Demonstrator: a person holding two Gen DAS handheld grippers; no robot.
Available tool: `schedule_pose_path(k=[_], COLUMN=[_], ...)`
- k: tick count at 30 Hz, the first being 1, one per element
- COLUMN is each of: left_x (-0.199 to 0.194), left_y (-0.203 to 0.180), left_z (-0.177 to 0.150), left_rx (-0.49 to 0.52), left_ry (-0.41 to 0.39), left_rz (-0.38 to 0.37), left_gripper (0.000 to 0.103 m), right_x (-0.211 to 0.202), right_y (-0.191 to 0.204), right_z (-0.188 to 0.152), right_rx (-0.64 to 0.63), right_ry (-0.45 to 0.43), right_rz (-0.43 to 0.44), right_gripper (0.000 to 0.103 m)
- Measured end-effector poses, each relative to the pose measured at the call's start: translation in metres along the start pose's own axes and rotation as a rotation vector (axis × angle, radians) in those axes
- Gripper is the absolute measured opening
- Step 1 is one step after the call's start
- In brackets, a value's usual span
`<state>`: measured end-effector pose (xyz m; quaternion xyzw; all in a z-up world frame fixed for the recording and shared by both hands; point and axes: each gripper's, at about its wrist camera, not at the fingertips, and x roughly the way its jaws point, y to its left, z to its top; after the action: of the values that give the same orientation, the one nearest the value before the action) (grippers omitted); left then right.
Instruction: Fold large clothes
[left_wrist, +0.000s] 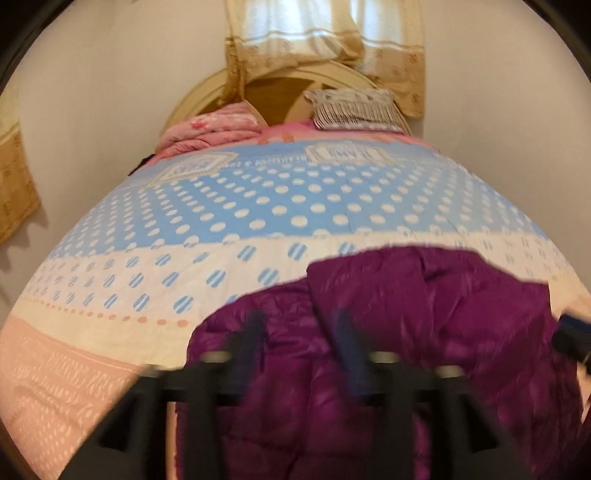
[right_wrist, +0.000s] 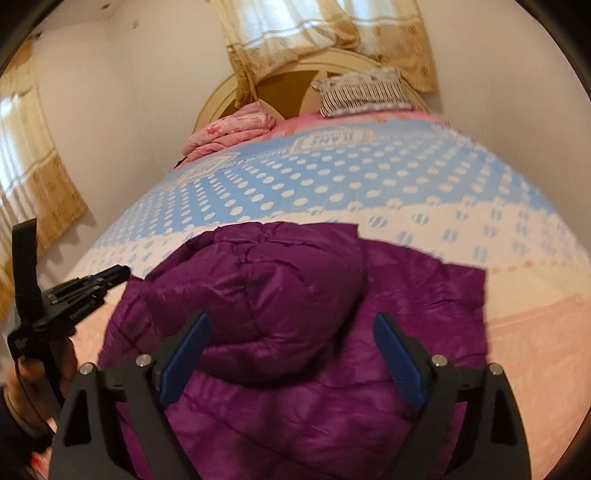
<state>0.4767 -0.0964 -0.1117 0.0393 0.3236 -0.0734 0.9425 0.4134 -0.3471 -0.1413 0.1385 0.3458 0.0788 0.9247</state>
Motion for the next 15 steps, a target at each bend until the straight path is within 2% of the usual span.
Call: schedule_pose_path(k=[1, 4, 6, 7, 8, 9, 10, 13, 15], left_x=[-0.002, -0.001, 0.004, 0.007, 0.014, 0.019, 0.024, 0.026, 0.02], left_y=[-0.002, -0.005, -0.011, -0.015, -0.02, -0.025, -0.029, -0.035, -0.037], left_z=[0.002, 0.007, 0.007, 0.006, 0.004, 0.001, -0.003, -0.022, -0.032], left_rx=[-0.018, -0.041, -0.049, -0.043, -0.031, -0.017, -0.002, 0.024, 0.053], left_ry=[-0.027, -0.032, -0.006, 0.012, 0.039, 0.066, 0.088, 0.13, 0.129], left_rz=[-0.007, 0.008, -0.007, -0.035, -0.065, -0.064, -0.059, -0.082, -0.078], left_gripper=[0.068, 0.085, 0.085, 0.085, 0.085, 0.085, 0.085, 0.085, 0.085], right_x=[-0.002, 0.01, 0.014, 0.019, 0.022, 0.024, 0.026, 0.019, 0.006], right_y=[0.001, -0.002, -0.003, -0.004, -0.004, -0.004, -0.004, -0.001, 0.005], right_z=[-0.006, -0.01, -0.014, -0.014, -0.016, -0.017, -0.018, -0.023, -0.029], right_rx=[0.023, 0.067, 0.08, 0.086, 0.089, 0.092, 0.091, 0.066, 0.022], right_ry=[0.007, 0.042, 0.065, 0.081, 0.097, 0.113, 0.128, 0.128, 0.126], right_rz=[0.01, 0.036, 0.065, 0.083, 0.096, 0.102, 0.095, 0.079, 0.067], right_gripper=[0.093, 0.093, 0.091, 0.082, 0.062, 0.048, 0.013, 0.01, 0.01])
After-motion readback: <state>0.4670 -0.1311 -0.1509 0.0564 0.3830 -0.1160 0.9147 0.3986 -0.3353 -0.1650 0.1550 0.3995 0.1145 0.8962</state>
